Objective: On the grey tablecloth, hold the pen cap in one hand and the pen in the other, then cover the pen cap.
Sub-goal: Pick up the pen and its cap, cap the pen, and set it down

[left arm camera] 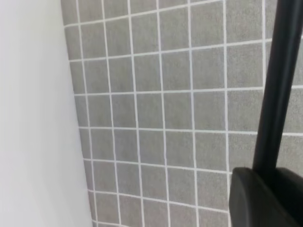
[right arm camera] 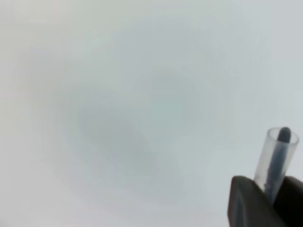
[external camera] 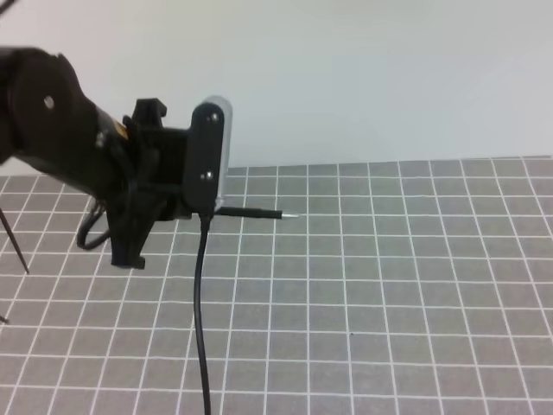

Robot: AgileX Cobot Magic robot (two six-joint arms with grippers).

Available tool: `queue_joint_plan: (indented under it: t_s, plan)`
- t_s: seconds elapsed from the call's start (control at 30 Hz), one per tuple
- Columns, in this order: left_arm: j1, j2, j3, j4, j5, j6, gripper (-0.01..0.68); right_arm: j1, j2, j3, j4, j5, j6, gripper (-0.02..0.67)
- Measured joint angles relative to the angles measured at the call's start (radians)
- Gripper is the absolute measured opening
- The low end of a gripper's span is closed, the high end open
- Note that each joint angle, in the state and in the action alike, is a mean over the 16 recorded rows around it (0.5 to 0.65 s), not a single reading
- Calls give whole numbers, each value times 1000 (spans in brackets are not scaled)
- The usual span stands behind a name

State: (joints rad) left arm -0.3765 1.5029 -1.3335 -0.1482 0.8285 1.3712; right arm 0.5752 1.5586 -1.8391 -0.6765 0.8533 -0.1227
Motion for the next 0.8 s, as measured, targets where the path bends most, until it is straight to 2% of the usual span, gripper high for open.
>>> queue_joint_plan:
  t_s: [0.13,0.27,0.53,0.7,0.8]
  plan:
    - [0,0,26,2,-26,13,42,-11,-12,-11,-30,-17,104,87]
    - [0,0,45,3,-49,25,42,-59,-10,-20,41,66,158,87]
    - [0,0,56,0,-65,43,42,-248,19,-28,408,323,92,87]
    - [-4,0,57,-2,-61,52,42,-360,29,18,666,362,-3,87]
    - [-13,-1,57,-3,-56,60,42,-399,33,72,768,368,-63,87]
